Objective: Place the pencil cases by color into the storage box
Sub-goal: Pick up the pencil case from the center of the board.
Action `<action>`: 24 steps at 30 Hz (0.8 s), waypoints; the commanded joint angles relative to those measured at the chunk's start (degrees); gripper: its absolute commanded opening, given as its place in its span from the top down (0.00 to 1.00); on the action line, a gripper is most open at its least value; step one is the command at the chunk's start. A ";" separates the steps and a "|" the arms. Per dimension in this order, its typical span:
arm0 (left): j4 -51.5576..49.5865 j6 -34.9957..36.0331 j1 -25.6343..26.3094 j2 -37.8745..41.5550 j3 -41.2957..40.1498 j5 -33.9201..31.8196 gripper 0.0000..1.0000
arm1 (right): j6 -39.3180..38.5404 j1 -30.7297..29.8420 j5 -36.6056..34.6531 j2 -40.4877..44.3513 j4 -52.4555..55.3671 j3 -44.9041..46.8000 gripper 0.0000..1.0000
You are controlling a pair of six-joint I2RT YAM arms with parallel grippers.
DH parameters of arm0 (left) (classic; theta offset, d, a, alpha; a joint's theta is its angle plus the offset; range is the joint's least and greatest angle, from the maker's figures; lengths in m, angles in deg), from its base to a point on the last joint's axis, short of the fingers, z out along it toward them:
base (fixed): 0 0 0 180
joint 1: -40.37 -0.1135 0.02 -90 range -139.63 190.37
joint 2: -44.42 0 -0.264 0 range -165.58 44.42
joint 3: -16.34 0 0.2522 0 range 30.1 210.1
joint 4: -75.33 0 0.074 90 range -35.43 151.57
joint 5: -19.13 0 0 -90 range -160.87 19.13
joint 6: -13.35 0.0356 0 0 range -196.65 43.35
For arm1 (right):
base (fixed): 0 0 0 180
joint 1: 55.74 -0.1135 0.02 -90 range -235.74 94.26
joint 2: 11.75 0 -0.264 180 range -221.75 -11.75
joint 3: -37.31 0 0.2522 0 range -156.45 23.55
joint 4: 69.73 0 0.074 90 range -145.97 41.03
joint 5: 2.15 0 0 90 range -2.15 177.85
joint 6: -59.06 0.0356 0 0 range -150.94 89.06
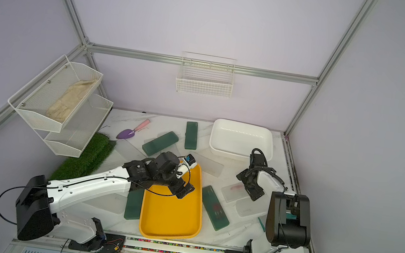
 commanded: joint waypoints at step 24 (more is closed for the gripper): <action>-0.33 -7.78 -0.87 -0.17 1.15 1.75 0.02 | 1.27 0.25 -2.20 1.41 -1.26 -4.80 0.35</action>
